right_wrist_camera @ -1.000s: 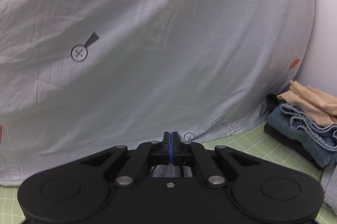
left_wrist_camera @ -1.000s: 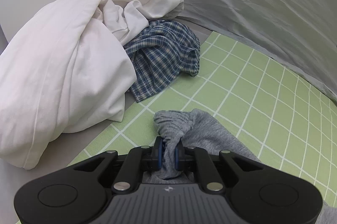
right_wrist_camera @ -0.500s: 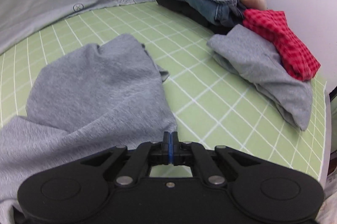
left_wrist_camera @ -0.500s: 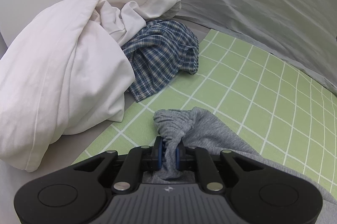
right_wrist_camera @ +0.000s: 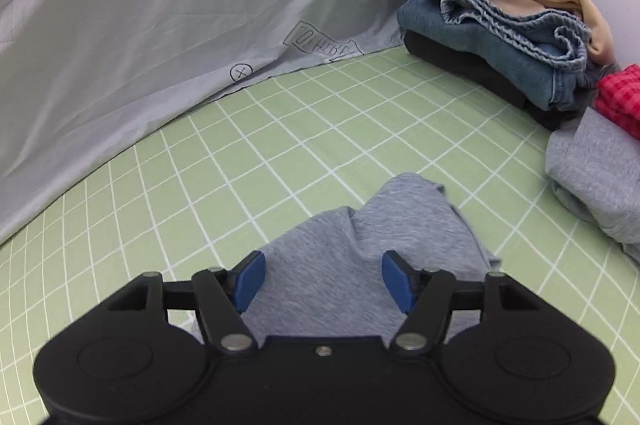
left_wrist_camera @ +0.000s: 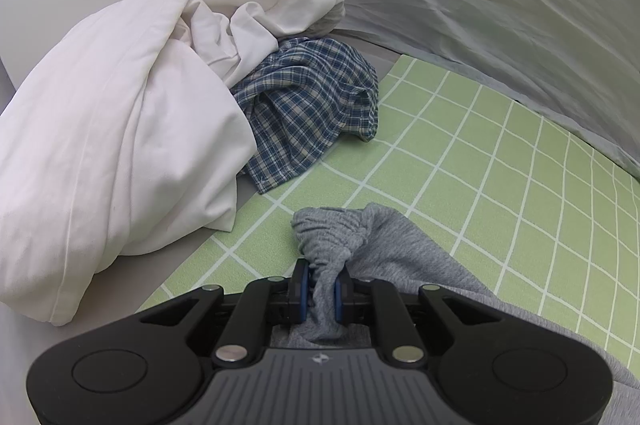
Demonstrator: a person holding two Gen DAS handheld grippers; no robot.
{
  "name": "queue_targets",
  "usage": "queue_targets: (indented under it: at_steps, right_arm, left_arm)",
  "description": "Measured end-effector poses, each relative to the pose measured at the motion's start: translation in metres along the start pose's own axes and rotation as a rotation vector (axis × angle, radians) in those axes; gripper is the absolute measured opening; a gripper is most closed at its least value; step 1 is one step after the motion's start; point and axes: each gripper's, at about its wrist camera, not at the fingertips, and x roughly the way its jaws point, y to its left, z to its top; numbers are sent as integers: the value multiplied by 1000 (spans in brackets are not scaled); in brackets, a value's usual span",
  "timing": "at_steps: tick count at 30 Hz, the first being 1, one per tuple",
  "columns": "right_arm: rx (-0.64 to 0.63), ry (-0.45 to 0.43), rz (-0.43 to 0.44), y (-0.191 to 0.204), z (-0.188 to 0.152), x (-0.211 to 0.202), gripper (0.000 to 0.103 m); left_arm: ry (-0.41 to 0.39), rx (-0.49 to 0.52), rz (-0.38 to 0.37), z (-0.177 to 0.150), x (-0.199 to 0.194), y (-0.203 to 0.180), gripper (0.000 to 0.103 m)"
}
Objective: Fold clothes
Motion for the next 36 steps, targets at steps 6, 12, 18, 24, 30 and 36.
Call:
queue_targets:
  at_steps: [6, 12, 18, 24, 30, 36]
  right_arm:
    - [69, 36, 9, 15, 24, 29, 5]
    - [19, -170, 108, 31, 81, 9, 4]
    - [-38, -207, 141, 38, 83, -8, 8]
    - [-123, -167, 163, 42, 59, -15, 52]
    - [-275, -127, 192, 37, -10, -49, 67]
    - [-367, -84, 310, 24, -91, -103, 78]
  left_arm:
    - [-6, 12, 1, 0, 1, -1, 15]
    - [-7, 16, 3, 1, 3, -1, 15]
    - [-11, 14, 10, 1, 2, -2, 15]
    - [0, -3, -11, -5, -15, 9, 29]
    - [10, -38, -61, -25, -55, 36, 71]
    - [32, -64, -102, -51, -92, 63, 79]
